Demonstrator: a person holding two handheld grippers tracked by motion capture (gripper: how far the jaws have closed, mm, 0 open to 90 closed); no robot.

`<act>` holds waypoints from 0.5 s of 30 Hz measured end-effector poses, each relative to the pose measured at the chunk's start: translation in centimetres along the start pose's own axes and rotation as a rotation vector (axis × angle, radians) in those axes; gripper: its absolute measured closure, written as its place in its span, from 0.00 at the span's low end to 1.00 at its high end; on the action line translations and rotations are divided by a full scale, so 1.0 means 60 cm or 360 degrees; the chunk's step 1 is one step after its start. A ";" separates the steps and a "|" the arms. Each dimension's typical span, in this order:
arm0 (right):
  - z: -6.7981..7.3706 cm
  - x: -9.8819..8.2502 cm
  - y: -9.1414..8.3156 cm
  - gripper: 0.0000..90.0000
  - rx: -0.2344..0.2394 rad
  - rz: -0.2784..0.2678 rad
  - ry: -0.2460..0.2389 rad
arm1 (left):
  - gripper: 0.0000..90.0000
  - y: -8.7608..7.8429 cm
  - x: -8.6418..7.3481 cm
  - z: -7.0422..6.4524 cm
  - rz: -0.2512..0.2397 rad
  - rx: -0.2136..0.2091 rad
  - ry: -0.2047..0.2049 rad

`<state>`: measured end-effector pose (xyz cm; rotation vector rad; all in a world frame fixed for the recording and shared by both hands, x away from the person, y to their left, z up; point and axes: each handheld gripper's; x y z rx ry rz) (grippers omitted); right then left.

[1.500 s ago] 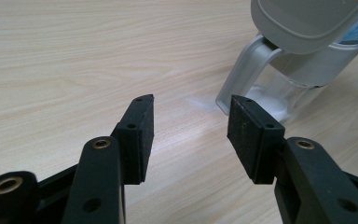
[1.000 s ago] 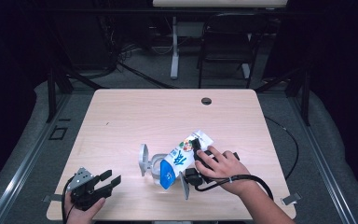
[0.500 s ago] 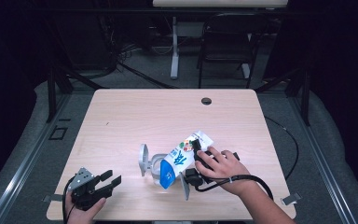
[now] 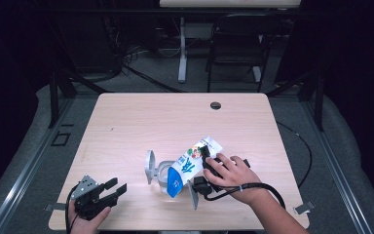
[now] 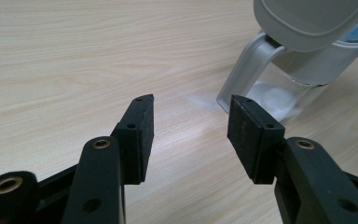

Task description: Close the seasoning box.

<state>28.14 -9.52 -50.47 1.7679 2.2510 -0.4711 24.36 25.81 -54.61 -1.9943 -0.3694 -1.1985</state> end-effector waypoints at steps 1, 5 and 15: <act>0.000 0.000 0.000 0.75 0.0000 0.0000 0.0000 | 0.57 0.000 0.000 0.000 0.0000 0.0000 0.0001; 0.000 0.000 0.000 0.75 0.0004 0.0001 0.0000 | 0.57 0.001 0.000 -0.001 0.0001 -0.0002 0.0003; 0.000 0.000 -0.001 0.76 -0.0027 -0.0007 -0.0039 | 0.57 0.003 0.000 -0.001 -0.0005 -0.0001 -0.0001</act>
Point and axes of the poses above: each handheld gripper's, and its own axes: y roughly forward along the jaws, x roughly out of its top, z roughly to its left, and after that the axes turned 8 degrees about -x, right-handed
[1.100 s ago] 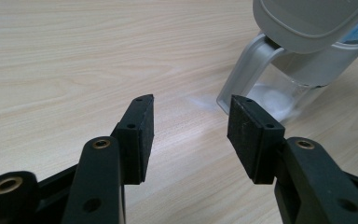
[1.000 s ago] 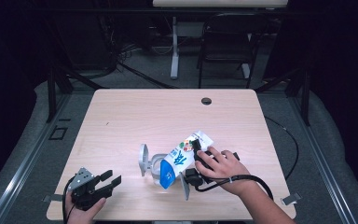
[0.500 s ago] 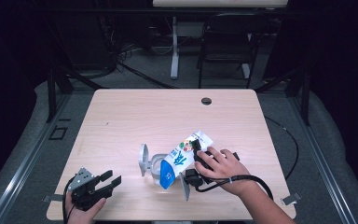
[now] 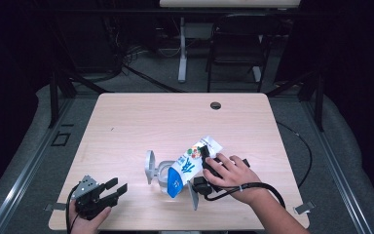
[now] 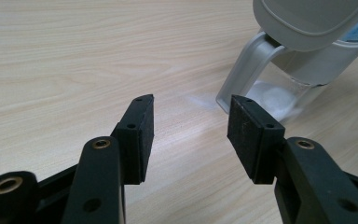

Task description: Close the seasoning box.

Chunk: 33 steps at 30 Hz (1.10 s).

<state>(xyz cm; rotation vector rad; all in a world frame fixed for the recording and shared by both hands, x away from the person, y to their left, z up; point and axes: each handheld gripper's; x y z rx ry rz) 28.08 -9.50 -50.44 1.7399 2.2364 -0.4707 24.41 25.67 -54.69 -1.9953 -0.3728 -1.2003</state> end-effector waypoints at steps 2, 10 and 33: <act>0.000 0.000 0.001 0.76 -0.0008 -0.0014 -0.0010 | 0.57 0.001 0.000 0.000 -0.0002 -0.0001 0.0002; -0.001 0.000 0.000 0.76 -0.0019 -0.0020 -0.0023 | 0.57 0.001 0.000 0.000 -0.0001 0.0001 0.0001; -0.005 0.002 -0.001 0.79 -0.0006 -0.0011 -0.0038 | 0.57 -0.002 0.001 0.001 0.0002 0.0001 0.0001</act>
Point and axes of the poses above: each handheld gripper's, and its own axes: y roughly forward along the jaws, x roughly out of its top, z roughly to its left, and after that the axes turned 8 degrees about -x, right-handed
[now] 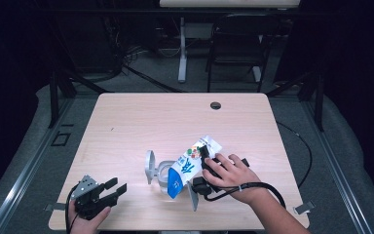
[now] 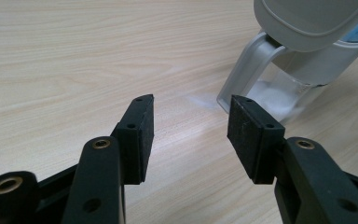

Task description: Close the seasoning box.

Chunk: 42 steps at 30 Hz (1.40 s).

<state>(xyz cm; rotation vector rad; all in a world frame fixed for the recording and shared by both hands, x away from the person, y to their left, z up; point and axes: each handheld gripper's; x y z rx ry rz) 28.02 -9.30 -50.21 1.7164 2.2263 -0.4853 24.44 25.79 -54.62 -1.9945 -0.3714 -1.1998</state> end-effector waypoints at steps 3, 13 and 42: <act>0.000 0.000 0.000 0.79 0.0003 -0.0002 0.0004 | 0.57 0.000 0.000 0.000 -0.0001 0.0000 0.0002; 0.000 0.000 0.001 0.81 0.0015 -0.0024 0.0013 | 0.57 0.001 0.000 0.000 -0.0002 0.0000 0.0000; -0.003 0.002 -0.003 0.85 0.0019 -0.0035 -0.0026 | 0.57 0.001 -0.002 0.000 0.0003 -0.0004 -0.0007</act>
Point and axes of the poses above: each handheld gripper's, and its own axes: y roughly forward along the jaws, x roughly out of its top, z roughly to its left, and after that the axes turned 8 degrees about -x, right-handed
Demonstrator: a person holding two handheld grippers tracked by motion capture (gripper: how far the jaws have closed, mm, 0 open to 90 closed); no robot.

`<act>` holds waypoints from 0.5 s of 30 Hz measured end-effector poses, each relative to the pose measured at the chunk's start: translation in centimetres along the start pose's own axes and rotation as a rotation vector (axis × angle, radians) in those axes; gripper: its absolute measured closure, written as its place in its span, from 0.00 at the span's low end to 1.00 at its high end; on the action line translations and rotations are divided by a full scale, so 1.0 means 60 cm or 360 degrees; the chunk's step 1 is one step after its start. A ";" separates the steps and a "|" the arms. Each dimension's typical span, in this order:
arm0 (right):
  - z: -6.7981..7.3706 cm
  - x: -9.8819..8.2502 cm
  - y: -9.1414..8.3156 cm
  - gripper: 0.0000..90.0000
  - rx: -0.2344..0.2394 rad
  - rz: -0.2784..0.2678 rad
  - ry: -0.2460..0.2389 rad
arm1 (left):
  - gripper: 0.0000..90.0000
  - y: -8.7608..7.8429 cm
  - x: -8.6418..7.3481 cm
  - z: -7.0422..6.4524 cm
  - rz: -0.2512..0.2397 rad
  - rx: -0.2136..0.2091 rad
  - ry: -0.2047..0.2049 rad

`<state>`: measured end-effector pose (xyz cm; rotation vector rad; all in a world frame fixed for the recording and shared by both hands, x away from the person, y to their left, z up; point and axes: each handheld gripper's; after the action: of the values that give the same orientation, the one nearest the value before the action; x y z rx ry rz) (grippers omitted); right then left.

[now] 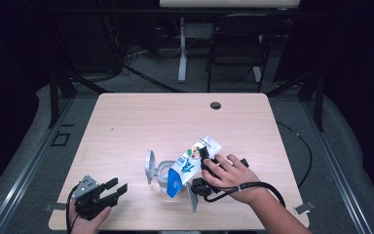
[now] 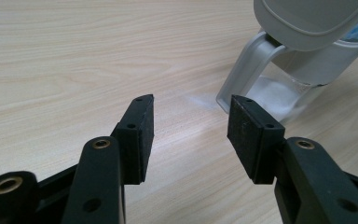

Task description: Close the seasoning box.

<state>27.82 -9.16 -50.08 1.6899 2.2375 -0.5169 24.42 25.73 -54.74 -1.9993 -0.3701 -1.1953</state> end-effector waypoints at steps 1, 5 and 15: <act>0.000 0.000 0.000 0.85 0.0001 -0.0001 0.0000 | 0.57 0.000 0.000 0.000 0.0000 0.0000 0.0000; 0.001 0.000 -0.001 0.86 0.0004 0.0002 0.0002 | 0.57 0.001 -0.001 0.000 0.0003 0.0000 -0.0001; -0.001 0.001 -0.002 0.88 -0.0005 0.0015 -0.0025 | 0.57 0.002 -0.001 0.000 0.0000 -0.0004 -0.0002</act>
<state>27.69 -9.11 -50.06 1.6882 2.2170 -0.5229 24.49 25.66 -54.84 -2.0023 -0.3693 -1.1946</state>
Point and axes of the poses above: each handheld gripper's, and its own axes: y roughly forward along the jaws, x roughly out of its top, z roughly to its left, and after that the axes turned 8 degrees about -x, right-handed
